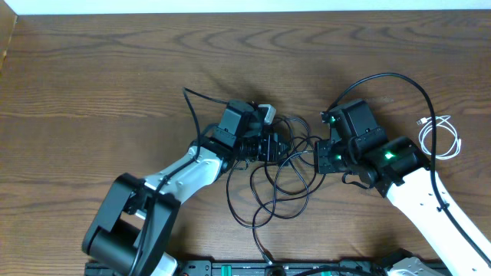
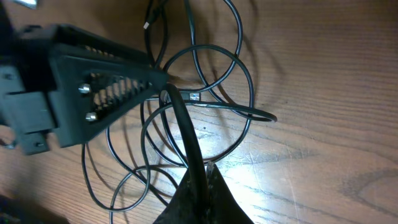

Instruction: Untangle cables

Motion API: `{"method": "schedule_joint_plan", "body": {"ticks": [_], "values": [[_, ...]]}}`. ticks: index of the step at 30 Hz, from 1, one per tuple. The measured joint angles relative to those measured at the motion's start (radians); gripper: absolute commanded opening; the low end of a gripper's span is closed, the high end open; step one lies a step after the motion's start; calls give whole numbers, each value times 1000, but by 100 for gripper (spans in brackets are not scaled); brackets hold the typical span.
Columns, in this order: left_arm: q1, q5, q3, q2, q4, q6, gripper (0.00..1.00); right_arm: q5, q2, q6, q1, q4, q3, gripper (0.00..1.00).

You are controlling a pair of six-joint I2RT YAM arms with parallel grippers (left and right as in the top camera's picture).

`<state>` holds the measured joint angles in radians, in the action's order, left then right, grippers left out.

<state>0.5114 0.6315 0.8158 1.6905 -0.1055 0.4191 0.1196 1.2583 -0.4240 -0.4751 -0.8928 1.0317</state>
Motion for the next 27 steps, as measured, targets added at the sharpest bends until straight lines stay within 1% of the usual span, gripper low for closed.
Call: {"method": "schedule_joint_plan", "body": {"ticks": [5,14,21,22,24,27], "values": [[8,18,0,36,-2,3,54,0,0,0,0,0,0,1],[11,29,0,36,-77,3,54,0,0,0,0,0,0,1],[25,23,0,36,-77,3,54,0,0,0,0,0,0,1],[34,13,0,36,-76,3,53,0,0,0,0,0,0,1],[54,-14,0,36,-69,3,43,1,0,0,0,0,0,1],[92,-48,0,36,-58,4,35,8,0,0,0,0,0,1]]}}
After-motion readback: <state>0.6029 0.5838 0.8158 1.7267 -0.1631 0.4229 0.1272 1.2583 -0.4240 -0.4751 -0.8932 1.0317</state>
